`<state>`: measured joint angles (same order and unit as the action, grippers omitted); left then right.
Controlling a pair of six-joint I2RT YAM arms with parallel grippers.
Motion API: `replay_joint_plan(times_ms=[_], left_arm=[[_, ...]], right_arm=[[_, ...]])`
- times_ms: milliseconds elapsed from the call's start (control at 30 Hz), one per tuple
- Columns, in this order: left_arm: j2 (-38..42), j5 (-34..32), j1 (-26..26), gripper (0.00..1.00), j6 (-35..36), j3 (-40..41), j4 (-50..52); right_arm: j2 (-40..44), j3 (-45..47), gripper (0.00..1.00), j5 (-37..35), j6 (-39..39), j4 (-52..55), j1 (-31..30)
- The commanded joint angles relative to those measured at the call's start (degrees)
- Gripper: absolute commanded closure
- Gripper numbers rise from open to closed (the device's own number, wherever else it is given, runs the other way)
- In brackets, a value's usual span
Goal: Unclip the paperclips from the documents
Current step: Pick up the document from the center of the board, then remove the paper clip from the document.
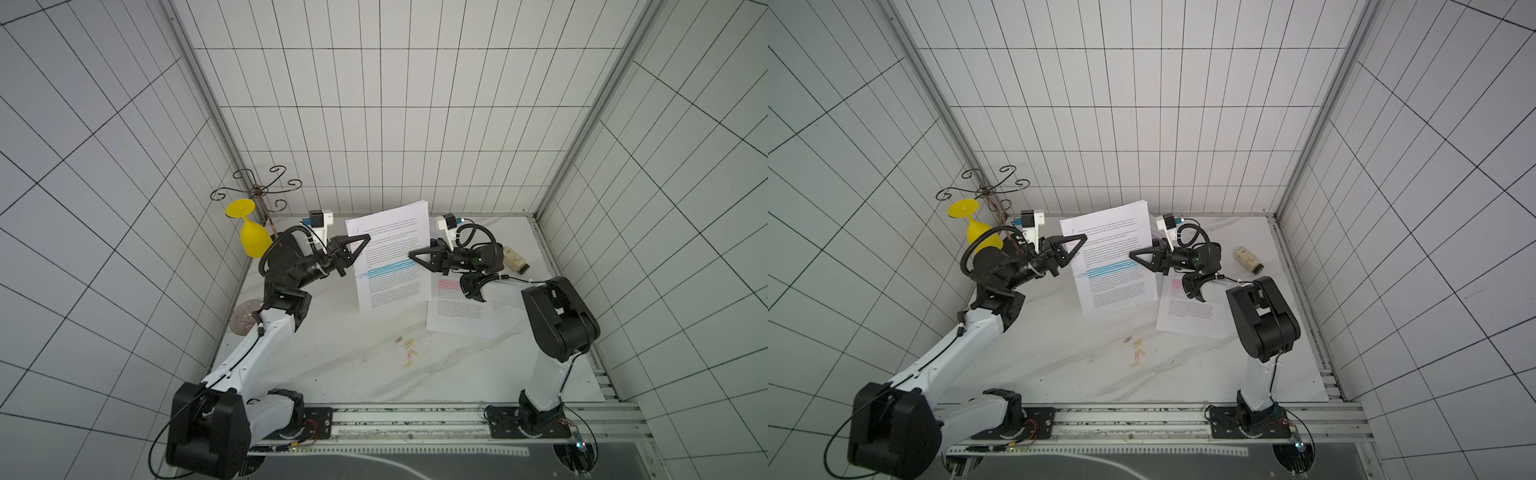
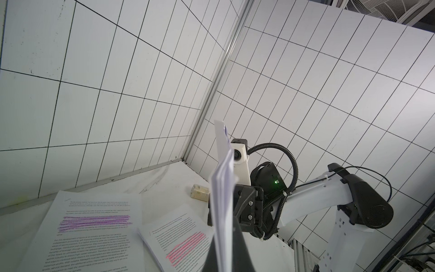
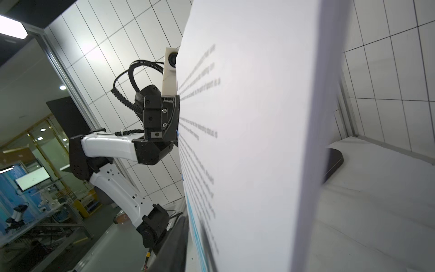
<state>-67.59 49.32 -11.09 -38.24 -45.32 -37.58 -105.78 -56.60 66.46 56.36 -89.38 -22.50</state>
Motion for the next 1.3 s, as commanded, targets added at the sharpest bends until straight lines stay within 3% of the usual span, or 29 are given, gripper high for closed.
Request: replay_joint_plan(times_ms=[0, 33, 100, 200, 300, 633, 767, 933, 1067, 1267], left_arm=[[-0.9, 1.4, -0.2, 1.0, -1.6, -1.4, -2.1], [-1.0, 2.1, -0.2, 1.0, -0.6, -1.5, -0.4], [-0.8, 3.1, -0.3, 1.0, 2.0, -1.5, 3.1], [-0.3, 3.6, -0.2, 0.73, 5.4, -1.5, 7.5], [0.4, 3.4, 0.0, 0.69, 7.7, -1.6, 10.2], [0.2, 3.9, 4.2, 0.7, 9.8, -5.1, 14.4], [-0.2, 4.1, 4.7, 0.8, 9.9, -6.2, 15.3], [0.0, 3.7, 4.8, 0.84, 10.1, -6.1, 15.8], [0.4, 3.8, 4.9, 0.99, 10.2, -5.7, 16.4], [0.7, 2.3, 6.0, 1.0, 10.5, -5.1, 17.8]], right_arm=[[2.5, 1.0, 0.94, 0.4, 0.0, -4.2, 0.1], [3.0, 0.6, 1.0, 0.7, -1.1, -1.9, 0.2], [4.2, 0.0, 1.0, 1.2, -3.1, 2.8, 0.6], [5.6, 0.1, 1.0, 1.3, -4.0, 4.3, 1.1], [6.3, 0.3, 1.0, 1.2, -3.0, 4.3, 1.6], [6.5, 1.9, 1.0, 2.8, -1.0, 2.8, 2.5], [6.7, 2.7, 1.0, 2.8, -0.9, 2.8, 2.7], [6.6, 3.4, 1.0, 2.9, -1.1, 2.8, 2.8], [6.6, 3.7, 1.0, 2.6, -1.1, 2.8, 3.1], [6.8, 4.9, 1.0, 0.7, -0.6, 2.7, 4.4]])
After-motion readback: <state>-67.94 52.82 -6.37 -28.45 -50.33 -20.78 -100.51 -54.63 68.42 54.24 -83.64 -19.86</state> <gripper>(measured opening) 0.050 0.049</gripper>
